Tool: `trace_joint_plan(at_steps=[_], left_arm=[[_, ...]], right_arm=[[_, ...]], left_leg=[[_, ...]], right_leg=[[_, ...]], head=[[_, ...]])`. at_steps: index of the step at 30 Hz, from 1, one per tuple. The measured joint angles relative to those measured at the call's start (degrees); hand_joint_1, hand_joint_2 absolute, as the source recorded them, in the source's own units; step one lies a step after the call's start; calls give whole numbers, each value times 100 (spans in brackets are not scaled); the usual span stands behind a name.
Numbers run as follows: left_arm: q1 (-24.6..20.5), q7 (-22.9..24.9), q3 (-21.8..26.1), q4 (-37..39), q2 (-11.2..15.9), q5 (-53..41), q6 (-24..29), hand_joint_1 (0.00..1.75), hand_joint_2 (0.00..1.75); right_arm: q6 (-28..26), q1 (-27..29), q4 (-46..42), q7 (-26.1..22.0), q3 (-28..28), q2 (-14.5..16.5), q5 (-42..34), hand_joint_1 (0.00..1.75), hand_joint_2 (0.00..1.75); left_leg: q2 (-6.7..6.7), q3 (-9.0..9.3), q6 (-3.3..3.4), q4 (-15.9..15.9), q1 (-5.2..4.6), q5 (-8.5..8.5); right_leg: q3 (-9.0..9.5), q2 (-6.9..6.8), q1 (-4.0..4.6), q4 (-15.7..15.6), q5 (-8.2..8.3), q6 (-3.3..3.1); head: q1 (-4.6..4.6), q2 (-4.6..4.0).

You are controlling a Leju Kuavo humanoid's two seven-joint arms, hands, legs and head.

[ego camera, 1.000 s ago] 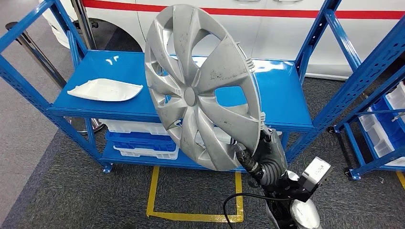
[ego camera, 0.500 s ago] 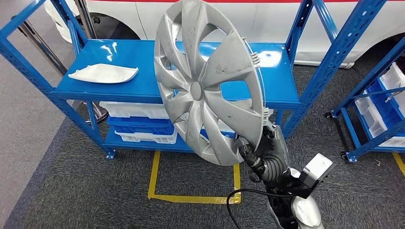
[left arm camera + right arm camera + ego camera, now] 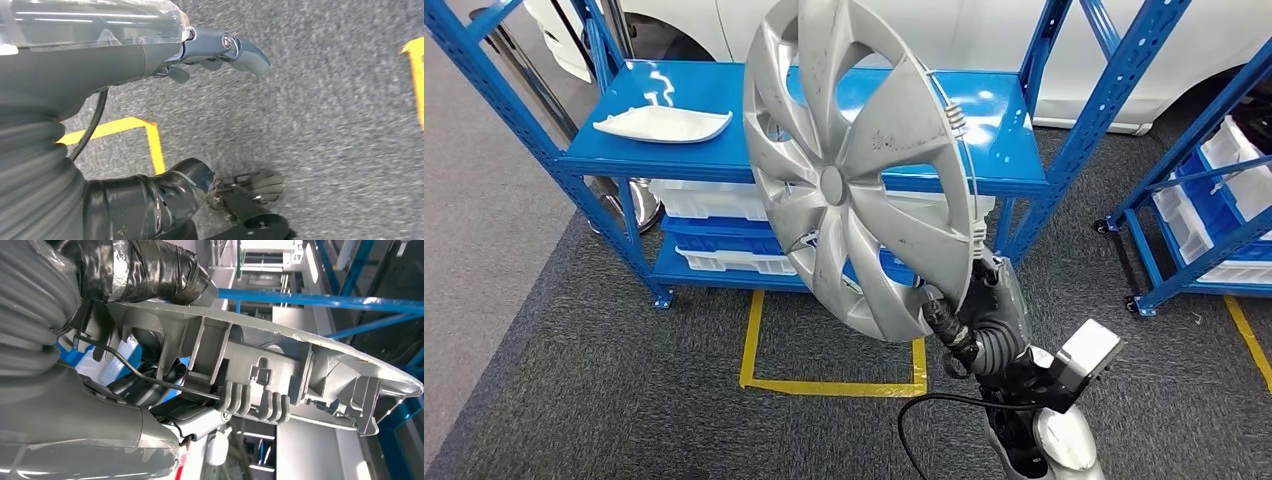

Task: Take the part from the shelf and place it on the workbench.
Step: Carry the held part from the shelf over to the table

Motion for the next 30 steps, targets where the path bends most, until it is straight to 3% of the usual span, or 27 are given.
trace_joint_plan(at_steps=[2, 3, 6, 8, 10, 11, 13, 14, 16, 17, 19, 21, 22, 23, 25, 27, 28, 30], left_arm=[[2, 3, 3, -1, -1, -4, 1, 0, 175], [4, 2, 5, -2, -1, -5, 2, 0, 175], [13, -16, 12, -2, -5, -9, -9, 0, 175], [27, -30, 18, -2, -8, -14, -13, 0, 175], [31, -32, 21, -2, -14, -19, -8, 0, 175], [31, -32, 23, -2, -17, -20, -7, 0, 175], [31, -32, 27, -2, -19, -21, -1, 0, 175], [33, -31, 30, -2, -19, -21, 2, 0, 175], [32, -30, 32, -2, -19, -22, 8, 0, 175], [28, -30, 34, -3, -18, -22, 13, 0, 175], [22, -30, 41, -4, -17, -25, 18, 0, 175], [17, -27, 45, -4, -22, -30, 22, 0, 175], [15, -25, 45, -4, -27, -33, 25, 0, 175], [15, -22, 46, -4, -33, -38, 28, 0, 175], [25, -18, 47, -4, -40, -49, 33, 0, 175], [34, -15, 47, -4, -43, -60, 33, 0, 175], [37, -15, 47, -4, -47, -63, 34, 0, 175], [35, -15, 47, -4, -60, -66, 36, 0, 175]], right_arm=[[4, -6, 4, 4, 0, -2, -9, 175, 175], [4, -9, 7, 6, 0, -4, -18, 175, 175], [27, -10, 14, 12, -2, -7, -89, 175, 175], [71, -13, 14, 16, -2, -7, -145, 175, 175], [96, -14, 14, 17, -2, -8, -175, 175, 175], [98, -12, 14, 18, -2, -9, -183, 175, 175], [98, -8, 16, 20, -3, -12, -190, 175, 175], [98, -7, 16, 21, -3, -14, -191, 175, 175], [100, -8, 16, 21, -4, -17, -192, 175, 175], [101, -15, 16, 22, -4, -21, -192, 175, 175], [103, -33, 17, 23, -4, -30, -194, 175, 175], [104, -39, 17, 25, -9, -44, -198, 175, 175], [105, -36, 16, 26, -14, -52, -200, 175, 175], [107, -35, 17, 27, -20, -62, -202, 175, 175], [108, -40, 19, 31, -27, -76, -210, 175, 175], [108, -43, 25, 41, -30, -88, -223, 175, 175], [107, -43, 27, 49, -33, -93, -228, 175, 175], [105, -49, 29, 60, -42, -102, -230, 175, 175]], left_leg=[[-6, -130, -68, 107, -4, 60], [-7, -162, -106, 131, -4, 95], [5, -215, -212, 176, 40, 112], [0, -330, -256, 472, 64, -245], [-5, -511, -271, 1114, 67, -785], [-6, -578, -270, 1439, 67, -942], [-15, -560, -247, 1758, 65, -933], [-35, -401, -220, 1617, 59, -784], [-198, 108, -139, 934, 35, -541], [-295, 371, -100, 543, 23, -482], [-385, 595, -61, 157, -1, -536], [-278, 653, -52, -9, 2, -526], [-213, 686, -35, -97, 14, -499], [-141, 708, -10, -175, 27, -467], [-19, 699, 30, -222, 27, -420], [118, 657, 36, -188, 20, -417], [183, 639, 30, -166, 22, -421], [300, 606, -4, -99, 32, -447]], right_leg=[[472, 17, 13, -677, -165, -26], [569, 25, 35, -858, -263, -61], [499, 33, 71, -924, -199, -224], [405, 42, 72, -943, -95, -319], [280, 78, 90, -940, 10, -356], [213, 104, 104, -936, 64, -362], [86, 170, 129, -927, 160, -363], [24, 216, 137, -920, 205, -358], [-67, 308, 137, -911, 277, -337], [-104, 356, 131, -907, 317, -316], [-147, 435, 107, -919, 392, -253], [-181, 507, 99, -924, 449, -186], [-218, 468, 113, -876, 417, -159], [-299, 389, 128, -722, 312, -133], [-573, 179, 136, -121, -43, -92], [-813, 87, 106, 474, -279, -61], [-820, 57, 89, 553, -267, -47], [-480, -60, 57, 34, 11, -19]], head=[[-4, 0], [-8, 0], [-9, 0], [-10, 0], [-11, 0], [-10, 0], [-10, 0], [-10, 0], [-10, 0], [-11, 0], [-12, 0], [-12, 0], [-6, 0], [1, 0], [14, 0], [16, 0], [16, 0], [16, 0]])
